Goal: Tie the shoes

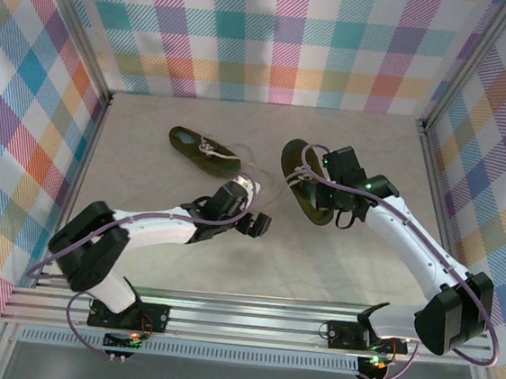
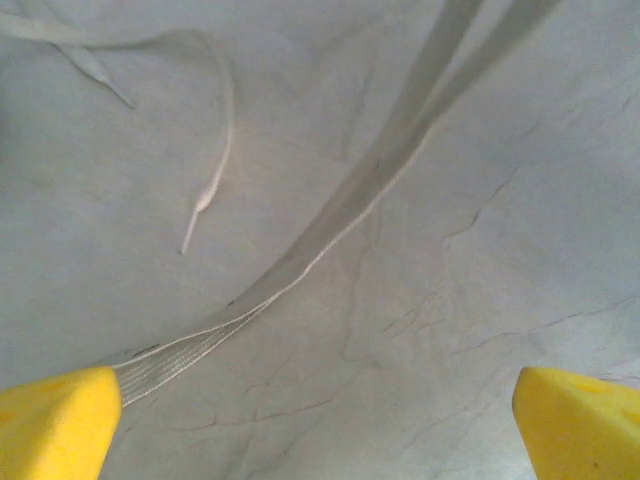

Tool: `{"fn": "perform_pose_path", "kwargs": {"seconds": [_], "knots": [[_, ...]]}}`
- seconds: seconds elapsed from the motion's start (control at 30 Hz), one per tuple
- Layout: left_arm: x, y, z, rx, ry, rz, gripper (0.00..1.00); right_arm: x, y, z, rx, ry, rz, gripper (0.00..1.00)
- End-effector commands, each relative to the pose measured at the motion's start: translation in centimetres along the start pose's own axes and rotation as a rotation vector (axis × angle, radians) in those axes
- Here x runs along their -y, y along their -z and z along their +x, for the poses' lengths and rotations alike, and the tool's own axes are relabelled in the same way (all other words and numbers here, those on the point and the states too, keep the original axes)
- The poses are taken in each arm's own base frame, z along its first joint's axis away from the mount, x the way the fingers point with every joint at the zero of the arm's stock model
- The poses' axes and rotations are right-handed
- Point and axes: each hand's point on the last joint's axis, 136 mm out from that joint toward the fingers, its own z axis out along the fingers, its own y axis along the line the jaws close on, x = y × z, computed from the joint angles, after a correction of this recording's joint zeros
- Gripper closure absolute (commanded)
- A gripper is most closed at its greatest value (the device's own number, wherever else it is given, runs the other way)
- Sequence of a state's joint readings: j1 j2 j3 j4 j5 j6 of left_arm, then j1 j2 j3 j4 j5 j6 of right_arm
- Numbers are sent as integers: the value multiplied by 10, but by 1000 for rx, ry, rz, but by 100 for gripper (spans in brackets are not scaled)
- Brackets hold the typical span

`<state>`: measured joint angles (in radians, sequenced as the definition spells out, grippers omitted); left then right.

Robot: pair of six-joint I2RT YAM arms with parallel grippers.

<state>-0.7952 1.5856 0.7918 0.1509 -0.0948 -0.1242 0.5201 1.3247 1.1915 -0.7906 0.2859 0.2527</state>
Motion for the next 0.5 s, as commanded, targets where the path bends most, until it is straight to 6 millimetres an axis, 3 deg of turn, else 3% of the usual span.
{"fn": "perform_pose_path", "kwargs": {"seconds": [0.0, 0.37, 0.43, 0.47], "knots": [[-1, -19, -23, 82, -57, -58, 0, -10, 30, -19, 68, -71, -81, 100], [-20, -61, -43, 141, -45, -213, 0, -23, 59, -22, 82, -125, -205, 100], [-24, -66, -43, 139, -41, -241, 7, -22, 63, -21, 82, -131, -206, 100], [-29, -67, -43, 141, -35, -273, 20, -19, 64, -19, 81, -135, -193, 100]]}}
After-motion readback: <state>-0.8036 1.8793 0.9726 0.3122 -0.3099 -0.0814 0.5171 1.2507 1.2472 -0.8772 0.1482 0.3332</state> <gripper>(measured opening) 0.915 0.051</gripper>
